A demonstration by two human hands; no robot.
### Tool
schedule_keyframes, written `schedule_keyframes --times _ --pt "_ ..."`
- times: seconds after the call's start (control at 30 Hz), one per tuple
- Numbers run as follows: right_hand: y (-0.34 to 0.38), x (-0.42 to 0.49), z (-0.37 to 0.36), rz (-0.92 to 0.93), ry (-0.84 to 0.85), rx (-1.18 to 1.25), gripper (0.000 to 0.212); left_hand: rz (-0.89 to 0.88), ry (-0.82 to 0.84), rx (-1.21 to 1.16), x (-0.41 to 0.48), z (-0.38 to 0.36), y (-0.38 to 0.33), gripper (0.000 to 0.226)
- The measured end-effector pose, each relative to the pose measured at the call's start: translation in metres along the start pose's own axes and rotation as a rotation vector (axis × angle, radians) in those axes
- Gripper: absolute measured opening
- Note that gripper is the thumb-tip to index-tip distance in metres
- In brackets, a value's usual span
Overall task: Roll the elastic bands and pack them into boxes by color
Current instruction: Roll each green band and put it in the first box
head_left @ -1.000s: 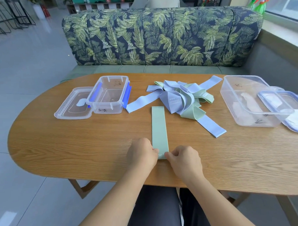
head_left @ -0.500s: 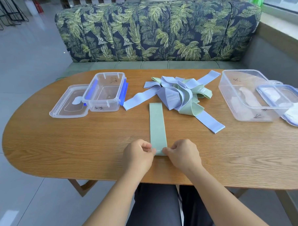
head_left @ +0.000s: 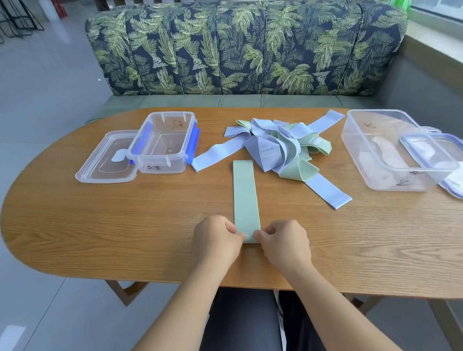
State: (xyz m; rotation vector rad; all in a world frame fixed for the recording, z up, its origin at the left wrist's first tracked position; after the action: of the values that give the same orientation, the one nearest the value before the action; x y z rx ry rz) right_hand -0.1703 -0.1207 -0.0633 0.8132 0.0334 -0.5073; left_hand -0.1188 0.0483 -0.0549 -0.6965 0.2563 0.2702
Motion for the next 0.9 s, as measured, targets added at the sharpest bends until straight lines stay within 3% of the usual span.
schedule_keyframes --times 0.37,0.73,0.83,0.9 --pt "0.002 0.019 -0.004 -0.008 0.022 -0.037 0.031 0.049 0.098 0.037 0.021 -0.005 -0.003 0.023" --pt "0.012 0.03 0.004 -0.001 0.041 -0.197 0.044 0.013 0.04 0.232 0.036 -0.009 -0.01 0.035" --pt "0.019 0.024 0.02 0.15 -0.074 -0.146 0.03 0.011 0.032 0.254 0.037 -0.008 -0.012 0.033" --pt "0.031 0.009 0.028 0.414 -0.196 -0.072 0.012 0.01 0.033 0.267 0.039 -0.008 -0.013 0.033"
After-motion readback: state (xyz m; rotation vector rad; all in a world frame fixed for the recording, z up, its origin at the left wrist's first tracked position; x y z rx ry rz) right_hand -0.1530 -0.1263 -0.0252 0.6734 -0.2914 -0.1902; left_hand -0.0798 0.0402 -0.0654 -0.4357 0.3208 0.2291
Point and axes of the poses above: each hand's wrist, its own x-axis towards the middle knuckle, its own z-axis out of the back of the hand, y = z × x, the point moved 9 cm from there along x, towards the middle knuckle, and after that the axes turned 7 degrees about z, right-handed, at the moved point
